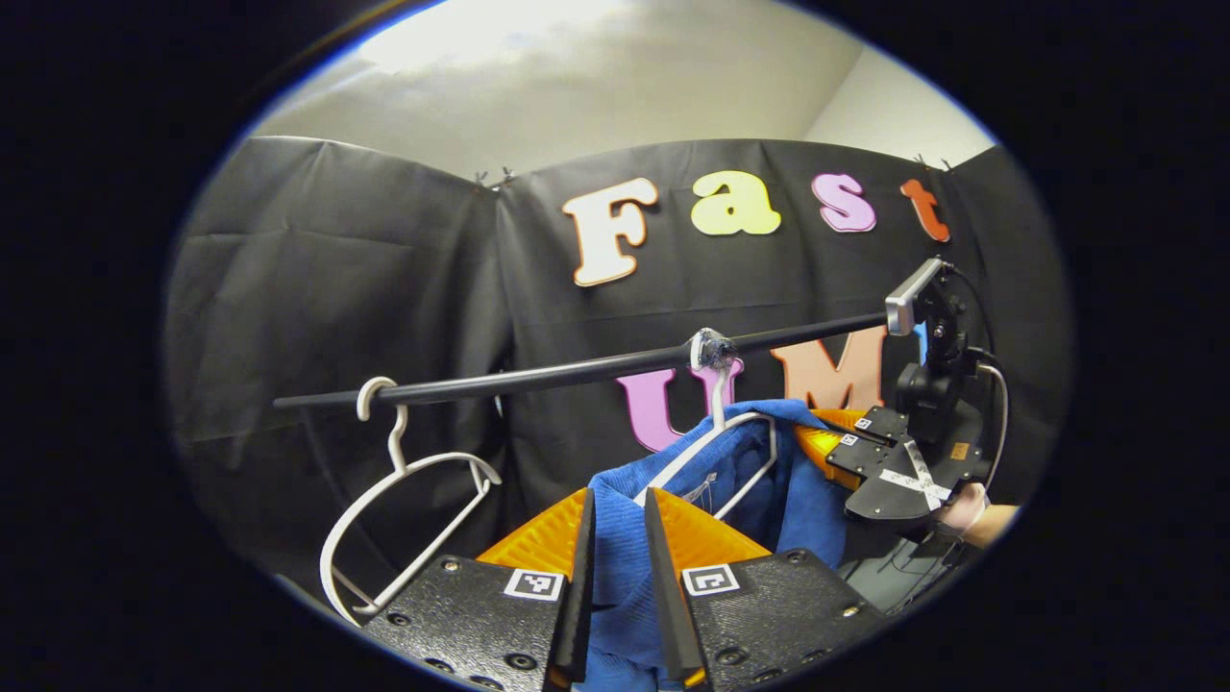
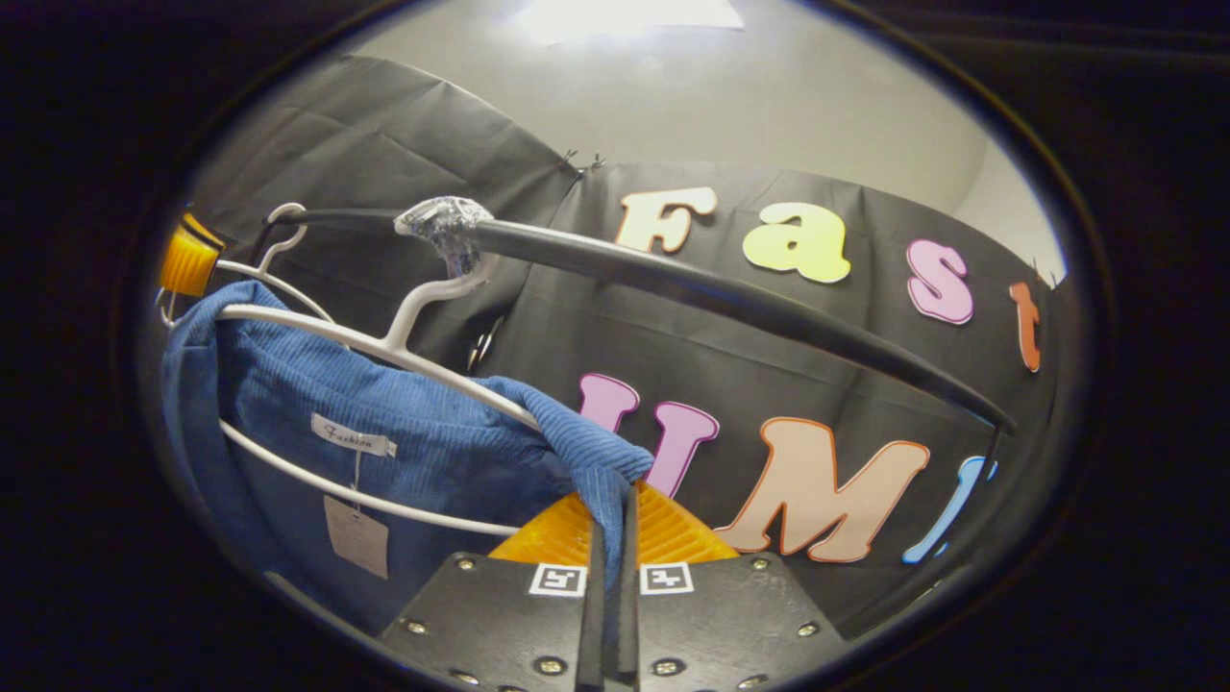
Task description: Grasp the clothes on the hanger with both hands and then place them into the laundry hamper below.
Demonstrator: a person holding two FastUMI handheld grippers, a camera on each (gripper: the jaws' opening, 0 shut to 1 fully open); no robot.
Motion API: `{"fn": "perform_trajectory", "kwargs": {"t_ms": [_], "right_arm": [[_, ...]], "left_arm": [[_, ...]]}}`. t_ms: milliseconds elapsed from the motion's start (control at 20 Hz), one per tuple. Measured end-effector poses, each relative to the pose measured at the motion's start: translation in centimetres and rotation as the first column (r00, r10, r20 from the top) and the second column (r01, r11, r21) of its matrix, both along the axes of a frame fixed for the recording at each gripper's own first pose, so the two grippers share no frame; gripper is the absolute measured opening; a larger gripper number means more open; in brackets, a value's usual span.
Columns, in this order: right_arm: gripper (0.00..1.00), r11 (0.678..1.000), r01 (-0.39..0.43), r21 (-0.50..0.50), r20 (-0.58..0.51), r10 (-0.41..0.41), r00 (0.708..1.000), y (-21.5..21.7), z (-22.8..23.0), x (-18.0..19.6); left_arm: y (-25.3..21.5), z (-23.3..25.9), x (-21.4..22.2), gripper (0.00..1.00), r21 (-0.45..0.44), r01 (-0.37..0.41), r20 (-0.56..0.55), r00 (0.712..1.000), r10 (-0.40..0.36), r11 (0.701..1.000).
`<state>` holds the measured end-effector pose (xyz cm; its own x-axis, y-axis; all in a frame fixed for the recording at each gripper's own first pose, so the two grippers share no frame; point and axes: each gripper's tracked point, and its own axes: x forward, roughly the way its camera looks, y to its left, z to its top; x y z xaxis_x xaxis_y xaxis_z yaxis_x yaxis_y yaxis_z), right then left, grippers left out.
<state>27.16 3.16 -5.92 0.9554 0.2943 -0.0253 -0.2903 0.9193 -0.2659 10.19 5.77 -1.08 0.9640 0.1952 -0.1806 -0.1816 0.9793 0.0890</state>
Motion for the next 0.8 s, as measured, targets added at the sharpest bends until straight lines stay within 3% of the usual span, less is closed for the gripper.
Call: {"fn": "perform_trajectory", "kwargs": {"t_ms": [200,300,400,450,500,600,700,750,800], "right_arm": [[0.06,0.999,-0.046,0.012,-0.003,0.046,0.999,-0.1,0.2,-0.1],[0.06,0.998,-0.067,0.008,0.002,0.067,0.998,-0.1,0.3,0.0],[0.06,0.997,-0.08,0.011,0.001,0.08,0.997,-0.1,0.3,0.0],[0.06,0.996,-0.085,0.02,0.0,0.085,0.996,-0.1,0.3,0.0],[0.06,0.996,-0.088,0.031,-0.005,0.089,0.996,-0.2,0.2,-0.1],[0.06,0.995,-0.093,0.046,-0.005,0.094,0.996,-0.1,0.3,0.2],[0.08,0.994,-0.103,0.048,-0.005,0.103,0.995,-0.1,0.2,0.3],[0.08,0.993,-0.107,0.046,-0.004,0.107,0.994,0.0,-0.1,0.3],[0.08,0.993,-0.112,0.045,-0.005,0.112,0.994,0.1,-0.2,0.4]], "left_arm": [[-0.5,-2.5,-0.3,0.57,0.017,-0.157,0.0,0.988,0.157,0.987],[0.2,-2.5,0.1,0.52,0.036,-0.244,0.028,0.97,0.243,0.969],[0.4,-2.8,0.4,0.57,0.045,-0.318,0.034,0.948,0.317,0.947],[0.5,-2.8,0.5,0.52,0.062,-0.353,0.039,0.936,0.351,0.934],[0.7,-2.8,0.4,0.58,0.077,-0.387,0.047,0.922,0.384,0.919],[0.5,-3.6,-0.4,0.58,0.09,-0.435,0.026,0.9,0.435,0.896],[0.0,-3.3,-0.9,0.51,0.086,-0.455,0.041,0.891,0.453,0.886],[0.0,-3.5,-0.9,0.38,0.097,-0.465,0.031,0.885,0.465,0.88],[0.1,-4.1,-1.3,0.49,0.087,-0.483,0.014,0.875,0.484,0.871]]}}
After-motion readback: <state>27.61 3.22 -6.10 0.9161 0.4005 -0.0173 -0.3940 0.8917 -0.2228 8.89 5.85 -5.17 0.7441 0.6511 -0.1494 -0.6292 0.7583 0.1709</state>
